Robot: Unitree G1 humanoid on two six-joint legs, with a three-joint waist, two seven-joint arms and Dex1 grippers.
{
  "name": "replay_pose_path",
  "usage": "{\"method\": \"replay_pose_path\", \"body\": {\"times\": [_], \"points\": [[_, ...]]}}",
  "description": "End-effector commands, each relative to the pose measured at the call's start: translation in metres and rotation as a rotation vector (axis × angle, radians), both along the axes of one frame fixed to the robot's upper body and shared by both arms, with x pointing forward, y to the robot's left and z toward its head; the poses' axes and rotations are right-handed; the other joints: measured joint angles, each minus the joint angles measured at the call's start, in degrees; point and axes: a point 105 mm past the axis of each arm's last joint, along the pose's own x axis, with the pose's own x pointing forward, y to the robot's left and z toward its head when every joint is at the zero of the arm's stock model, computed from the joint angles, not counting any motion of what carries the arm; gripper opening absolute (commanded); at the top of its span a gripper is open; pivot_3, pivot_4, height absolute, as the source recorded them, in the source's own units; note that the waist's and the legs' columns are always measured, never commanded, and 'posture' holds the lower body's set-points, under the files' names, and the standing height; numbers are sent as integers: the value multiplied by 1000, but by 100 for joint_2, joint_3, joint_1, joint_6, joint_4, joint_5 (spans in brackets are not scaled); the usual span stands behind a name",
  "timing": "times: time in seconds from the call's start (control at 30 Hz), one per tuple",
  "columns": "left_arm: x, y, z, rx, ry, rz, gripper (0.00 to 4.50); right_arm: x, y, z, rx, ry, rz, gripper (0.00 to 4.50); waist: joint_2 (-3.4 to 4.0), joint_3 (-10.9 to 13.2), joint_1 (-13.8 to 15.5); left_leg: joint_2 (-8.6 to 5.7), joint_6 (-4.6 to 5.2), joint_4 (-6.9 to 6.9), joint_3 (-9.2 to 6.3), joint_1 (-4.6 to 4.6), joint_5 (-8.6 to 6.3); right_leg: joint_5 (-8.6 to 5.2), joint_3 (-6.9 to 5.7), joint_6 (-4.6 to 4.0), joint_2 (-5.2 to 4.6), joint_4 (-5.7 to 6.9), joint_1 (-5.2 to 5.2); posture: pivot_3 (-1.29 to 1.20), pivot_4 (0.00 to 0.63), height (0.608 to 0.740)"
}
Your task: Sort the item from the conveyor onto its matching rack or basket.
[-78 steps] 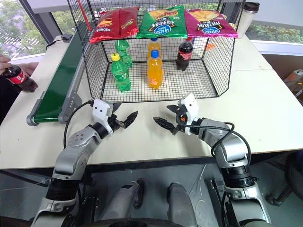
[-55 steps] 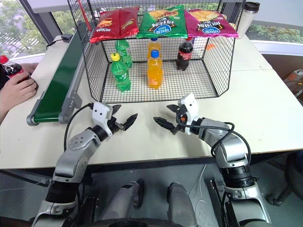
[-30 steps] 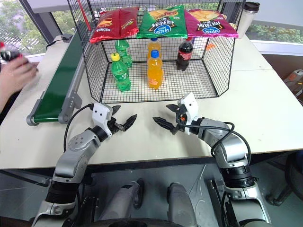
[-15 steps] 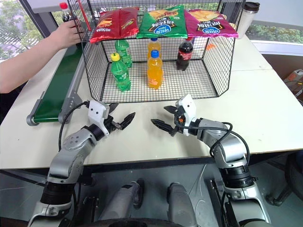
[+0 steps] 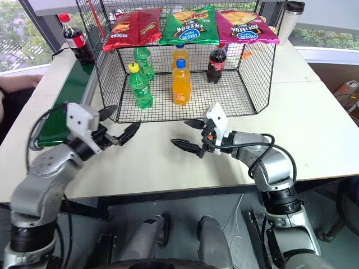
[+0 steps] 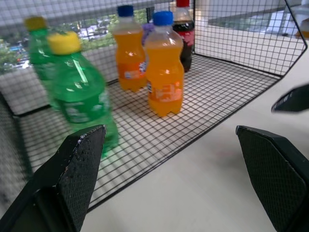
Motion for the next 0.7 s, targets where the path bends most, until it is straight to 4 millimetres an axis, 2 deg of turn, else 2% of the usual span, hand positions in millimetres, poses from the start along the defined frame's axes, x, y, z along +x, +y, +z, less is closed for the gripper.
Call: {"method": "replay_pose_path", "body": {"times": [0.03,0.17,0.27,0.33,0.4,0.53,0.7], "points": [[-8,47,26,-60,-65,171,4500,-13,13,28,33,-78,103,4468,0,0,9,1,0,-1,-1,1,0,0,0,0,0,0,1,0,150,738],[-7,94,17,-91,-58,367,4500,-14,15,33,54,-74,123,4468,-1,-1,31,-1,0,0,-1,2,0,-3,-1,4,-3,-5,6,0,150,738],[-8,114,7,-130,-42,465,4500,-14,17,33,56,-72,133,4468,-1,-1,37,-3,0,0,2,0,0,0,0,-1,-6,-15,7,0,150,738],[-9,132,-6,-127,-22,573,4500,-18,20,32,53,-74,156,4468,-5,-2,36,-4,0,0,1,-3,0,0,-1,0,-8,-17,6,0,150,738],[-9,141,-17,-121,-9,641,4500,-22,24,30,46,-75,177,4468,-5,-2,29,-4,-1,-1,3,-3,-1,1,0,0,-9,-18,5,0,150,738],[-6,144,-22,-136,-9,665,4500,-24,25,27,38,-69,185,4468,-6,-2,30,-1,-1,-4,1,-3,-1,1,0,-1,-8,-17,3,0,150,738],[8,151,-28,-152,-15,679,4500,-24,21,19,24,-52,159,4468,-6,-3,42,-2,-1,-4,1,-3,-1,1,-2,-1,-9,-18,4,0,150,738]]}}
